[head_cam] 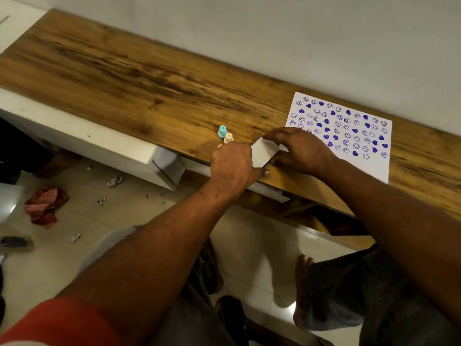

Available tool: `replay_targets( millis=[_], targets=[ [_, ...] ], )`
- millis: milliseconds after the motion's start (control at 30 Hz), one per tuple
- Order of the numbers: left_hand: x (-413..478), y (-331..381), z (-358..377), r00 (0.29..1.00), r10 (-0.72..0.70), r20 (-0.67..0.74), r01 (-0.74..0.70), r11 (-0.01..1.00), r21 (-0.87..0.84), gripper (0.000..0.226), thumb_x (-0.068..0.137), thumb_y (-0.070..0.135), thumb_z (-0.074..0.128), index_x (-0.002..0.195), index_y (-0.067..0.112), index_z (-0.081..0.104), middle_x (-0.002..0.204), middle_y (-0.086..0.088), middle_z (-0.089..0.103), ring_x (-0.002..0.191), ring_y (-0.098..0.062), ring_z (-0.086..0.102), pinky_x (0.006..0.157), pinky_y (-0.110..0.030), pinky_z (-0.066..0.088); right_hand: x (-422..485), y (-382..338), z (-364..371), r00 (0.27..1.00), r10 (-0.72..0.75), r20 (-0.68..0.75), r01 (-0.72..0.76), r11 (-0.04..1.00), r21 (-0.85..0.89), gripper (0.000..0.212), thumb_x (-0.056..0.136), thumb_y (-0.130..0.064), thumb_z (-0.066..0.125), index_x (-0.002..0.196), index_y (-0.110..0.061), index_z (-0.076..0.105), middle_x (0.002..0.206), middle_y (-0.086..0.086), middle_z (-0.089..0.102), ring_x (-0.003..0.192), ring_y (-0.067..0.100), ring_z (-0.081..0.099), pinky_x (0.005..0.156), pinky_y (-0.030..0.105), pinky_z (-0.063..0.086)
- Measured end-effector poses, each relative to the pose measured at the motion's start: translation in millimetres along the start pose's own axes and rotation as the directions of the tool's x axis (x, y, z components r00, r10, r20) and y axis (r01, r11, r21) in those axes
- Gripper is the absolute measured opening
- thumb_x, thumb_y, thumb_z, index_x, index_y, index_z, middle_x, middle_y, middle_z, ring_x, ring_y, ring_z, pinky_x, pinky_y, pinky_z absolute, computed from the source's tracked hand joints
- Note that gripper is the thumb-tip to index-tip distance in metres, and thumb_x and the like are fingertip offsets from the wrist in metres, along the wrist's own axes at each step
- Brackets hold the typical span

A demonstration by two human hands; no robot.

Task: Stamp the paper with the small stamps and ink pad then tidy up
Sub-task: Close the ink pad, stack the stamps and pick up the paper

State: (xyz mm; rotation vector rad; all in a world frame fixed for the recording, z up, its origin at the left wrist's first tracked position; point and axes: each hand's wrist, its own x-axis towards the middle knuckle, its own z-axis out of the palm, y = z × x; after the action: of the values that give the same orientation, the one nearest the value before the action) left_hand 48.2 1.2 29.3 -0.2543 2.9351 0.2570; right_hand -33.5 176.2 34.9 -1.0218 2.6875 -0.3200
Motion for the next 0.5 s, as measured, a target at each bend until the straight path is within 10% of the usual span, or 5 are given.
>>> replay_targets(
  millis=[300, 500],
  targets=[
    [-2.7, 3.9, -8.0, 0.997, 0.015, 0.071, -0.009, 0.997, -0.080, 0.083, 0.075, 0.072, 0.079, 0.135, 0.019, 0.057, 0.121, -0.005, 0.066, 0.116, -0.022, 0.062, 0.076, -0.031, 0.042, -12.3, -24.4, 24.3, 0.961, 0.262, -0.087, -0.254, 0.963, 0.091, 0.102, 0.068, -0.085, 0.057, 0.149, -0.024, 0.044, 0.134, 0.006, 0.065, 0.119, 0.027, 0.063, 0.099, 0.047, 0.053],
    [-4.6, -1.1, -7.1, 0.994, 0.003, 0.108, 0.002, 0.999, -0.045, 0.081, 0.070, 0.064, 0.087, 0.132, 0.021, 0.058, 0.120, -0.004, 0.065, 0.114, -0.022, 0.060, 0.075, -0.032, 0.042, -6.2, -25.2, 39.5, 0.966, 0.238, -0.099, -0.238, 0.971, 0.009, 0.103, 0.068, -0.081, 0.066, 0.151, -0.026, 0.037, 0.141, 0.002, 0.058, 0.127, 0.026, 0.055, 0.107, 0.050, 0.042]
  ],
)
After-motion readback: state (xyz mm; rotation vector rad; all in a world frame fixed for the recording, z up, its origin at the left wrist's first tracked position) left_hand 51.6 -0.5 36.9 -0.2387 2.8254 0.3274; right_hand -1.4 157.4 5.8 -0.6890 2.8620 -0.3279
